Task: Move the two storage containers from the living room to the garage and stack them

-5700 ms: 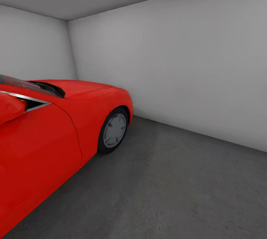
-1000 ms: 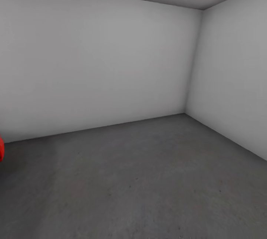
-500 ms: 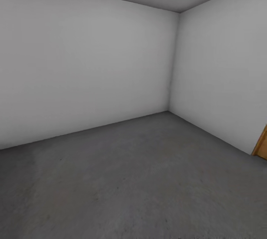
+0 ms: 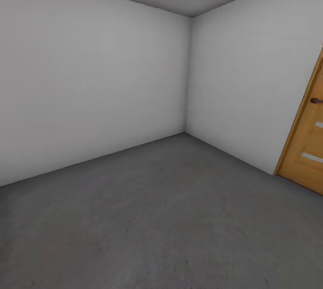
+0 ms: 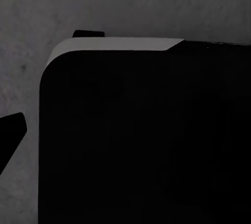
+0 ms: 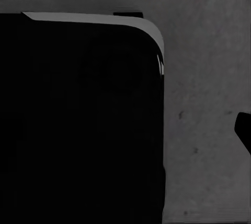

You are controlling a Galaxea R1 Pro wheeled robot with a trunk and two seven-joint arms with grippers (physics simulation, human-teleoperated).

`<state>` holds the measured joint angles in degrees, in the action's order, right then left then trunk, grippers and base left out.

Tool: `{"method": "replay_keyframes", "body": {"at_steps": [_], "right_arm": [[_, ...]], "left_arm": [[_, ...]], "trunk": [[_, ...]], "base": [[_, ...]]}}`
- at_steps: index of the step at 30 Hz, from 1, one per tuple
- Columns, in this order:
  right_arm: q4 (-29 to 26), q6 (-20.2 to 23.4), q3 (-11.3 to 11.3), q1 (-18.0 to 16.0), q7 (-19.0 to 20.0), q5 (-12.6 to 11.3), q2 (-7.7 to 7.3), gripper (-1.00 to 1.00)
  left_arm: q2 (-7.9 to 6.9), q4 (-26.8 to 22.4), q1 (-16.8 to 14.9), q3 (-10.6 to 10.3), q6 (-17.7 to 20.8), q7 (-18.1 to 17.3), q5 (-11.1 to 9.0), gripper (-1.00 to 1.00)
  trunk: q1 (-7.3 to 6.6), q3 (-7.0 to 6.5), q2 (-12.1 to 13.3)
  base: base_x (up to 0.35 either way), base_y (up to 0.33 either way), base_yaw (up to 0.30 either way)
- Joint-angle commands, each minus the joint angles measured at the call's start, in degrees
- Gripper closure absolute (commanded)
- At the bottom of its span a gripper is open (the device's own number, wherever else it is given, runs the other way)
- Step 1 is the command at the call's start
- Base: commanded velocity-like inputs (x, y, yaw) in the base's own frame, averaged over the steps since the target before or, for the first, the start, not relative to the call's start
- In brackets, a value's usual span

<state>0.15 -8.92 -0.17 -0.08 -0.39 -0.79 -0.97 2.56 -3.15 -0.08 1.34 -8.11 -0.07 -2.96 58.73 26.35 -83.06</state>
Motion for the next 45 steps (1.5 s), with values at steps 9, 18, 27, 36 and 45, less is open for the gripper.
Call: {"method": "replay_keyframes", "body": {"at_steps": [9, 18, 27, 36, 45], "right_arm": [[0.0, -0.3, 0.0, 0.0, -0.1, -0.1, 0.00, -1.00], [0.1, -0.4, -0.1, 0.0, 0.0, -0.2, 0.00, -1.00], [0.1, -0.4, -0.1, 0.0, -0.1, -0.2, 0.00, -1.00], [0.1, -0.4, -0.1, 0.0, 0.0, -0.2, 0.00, -1.00], [0.1, -0.5, -0.1, 0.0, -0.1, -0.2, 0.00, -1.00]], "left_arm": [[-0.01, 0.0, 0.0, 0.1, 0.0, 0.0, -2.1, -1.00], [-0.01, 0.1, 0.0, 0.1, -0.1, 0.0, -2.2, -1.00], [-0.01, 0.1, 0.0, 0.2, -0.1, 0.0, -2.2, -1.00], [0.00, 0.1, 0.0, 0.1, -0.1, 0.0, -2.2, -1.00], [0.01, 0.1, 0.0, 0.1, -0.1, 0.0, -2.2, -1.00]], "trunk": [[0.00, 0.04, 0.0], [0.00, 0.04, 0.0], [0.00, 0.04, 0.0], [0.00, 0.04, 0.0], [0.00, 0.04, 0.0]], "base": [[0.000, 0.000, -0.289], [0.000, 0.000, -0.289], [0.000, 0.000, -0.289], [0.000, 0.000, -0.289], [0.000, 0.000, -0.289]]}}
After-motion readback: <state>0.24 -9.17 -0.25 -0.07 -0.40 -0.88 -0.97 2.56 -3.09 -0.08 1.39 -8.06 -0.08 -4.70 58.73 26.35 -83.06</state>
